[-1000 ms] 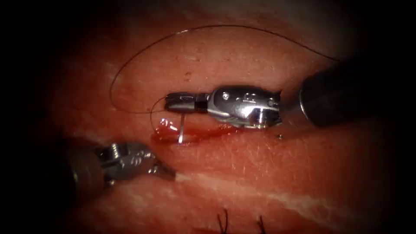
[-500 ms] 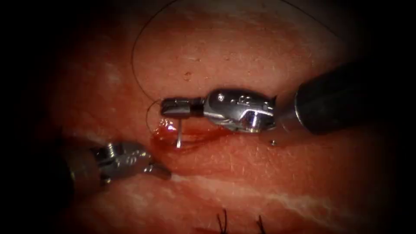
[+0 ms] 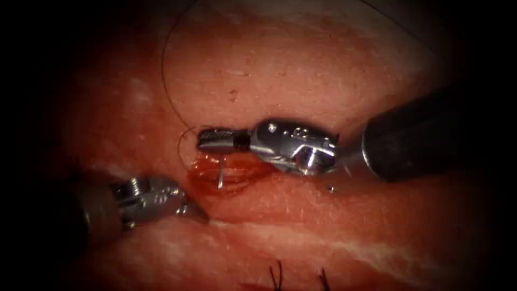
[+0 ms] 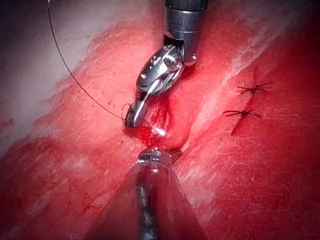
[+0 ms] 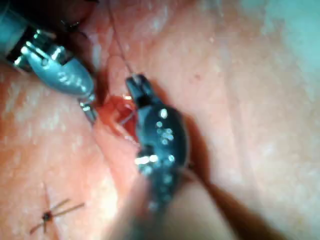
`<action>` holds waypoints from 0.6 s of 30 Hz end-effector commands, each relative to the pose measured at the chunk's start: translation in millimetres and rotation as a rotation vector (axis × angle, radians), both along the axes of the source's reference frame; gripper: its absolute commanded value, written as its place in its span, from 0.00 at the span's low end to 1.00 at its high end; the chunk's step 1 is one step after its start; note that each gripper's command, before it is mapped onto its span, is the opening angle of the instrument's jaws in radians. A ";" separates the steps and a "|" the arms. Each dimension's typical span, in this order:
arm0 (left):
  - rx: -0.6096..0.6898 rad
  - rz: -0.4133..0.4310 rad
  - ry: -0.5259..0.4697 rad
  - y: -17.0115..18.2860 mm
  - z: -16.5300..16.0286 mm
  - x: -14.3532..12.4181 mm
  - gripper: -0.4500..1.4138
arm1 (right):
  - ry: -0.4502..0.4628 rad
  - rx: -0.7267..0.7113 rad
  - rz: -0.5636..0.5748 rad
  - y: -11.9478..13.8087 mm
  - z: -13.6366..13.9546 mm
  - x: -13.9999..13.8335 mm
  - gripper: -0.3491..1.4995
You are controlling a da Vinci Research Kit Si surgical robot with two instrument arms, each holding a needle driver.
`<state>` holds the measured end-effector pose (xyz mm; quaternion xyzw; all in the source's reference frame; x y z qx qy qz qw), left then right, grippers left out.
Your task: Wound Closure
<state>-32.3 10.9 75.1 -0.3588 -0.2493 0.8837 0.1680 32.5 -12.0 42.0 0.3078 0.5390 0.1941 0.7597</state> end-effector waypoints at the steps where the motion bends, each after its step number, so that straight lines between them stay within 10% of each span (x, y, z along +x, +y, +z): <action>1: 0.003 0.000 -0.002 -0.5 0.8 -0.7 0.00 | -0.001 0.017 -0.006 -1.2 0.5 0.3 0.00; 18: 0.008 -0.007 -0.001 0.6 0.3 -1.0 0.00 | -0.026 0.283 -0.026 -4.6 1.0 1.0 0.00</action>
